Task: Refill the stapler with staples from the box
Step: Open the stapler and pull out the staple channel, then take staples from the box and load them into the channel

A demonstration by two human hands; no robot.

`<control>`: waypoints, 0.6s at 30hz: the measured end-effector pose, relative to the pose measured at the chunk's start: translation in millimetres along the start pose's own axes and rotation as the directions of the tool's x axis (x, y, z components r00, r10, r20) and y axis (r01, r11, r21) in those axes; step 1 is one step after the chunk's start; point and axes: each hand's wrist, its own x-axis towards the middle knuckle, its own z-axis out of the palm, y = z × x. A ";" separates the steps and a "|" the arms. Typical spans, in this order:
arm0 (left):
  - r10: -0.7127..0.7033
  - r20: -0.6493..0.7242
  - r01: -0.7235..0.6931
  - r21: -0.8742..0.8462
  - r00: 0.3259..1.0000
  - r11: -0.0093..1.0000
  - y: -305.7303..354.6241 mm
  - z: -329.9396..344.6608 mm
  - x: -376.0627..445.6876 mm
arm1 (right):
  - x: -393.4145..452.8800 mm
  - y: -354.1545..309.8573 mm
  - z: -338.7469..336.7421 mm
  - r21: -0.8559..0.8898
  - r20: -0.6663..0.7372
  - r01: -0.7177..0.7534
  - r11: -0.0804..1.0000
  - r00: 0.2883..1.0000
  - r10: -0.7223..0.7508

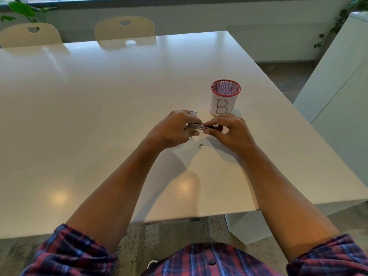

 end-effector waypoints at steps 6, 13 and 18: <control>-0.086 0.075 0.079 0.088 0.993 0.993 -7.3 8.8 0.0 | -2.4 -0.8 6.1 -0.056 0.104 -0.011 0.998 0.994 0.017; -0.039 -0.014 0.041 0.113 0.999 0.993 -6.7 10.2 -2.0 | 0.4 3.7 7.9 -0.088 0.048 0.021 0.996 0.999 -0.017; -0.039 -0.031 0.042 0.127 0.999 0.991 -12.1 9.8 1.0 | 2.5 4.5 10.3 -0.087 0.031 0.019 0.996 0.999 -0.016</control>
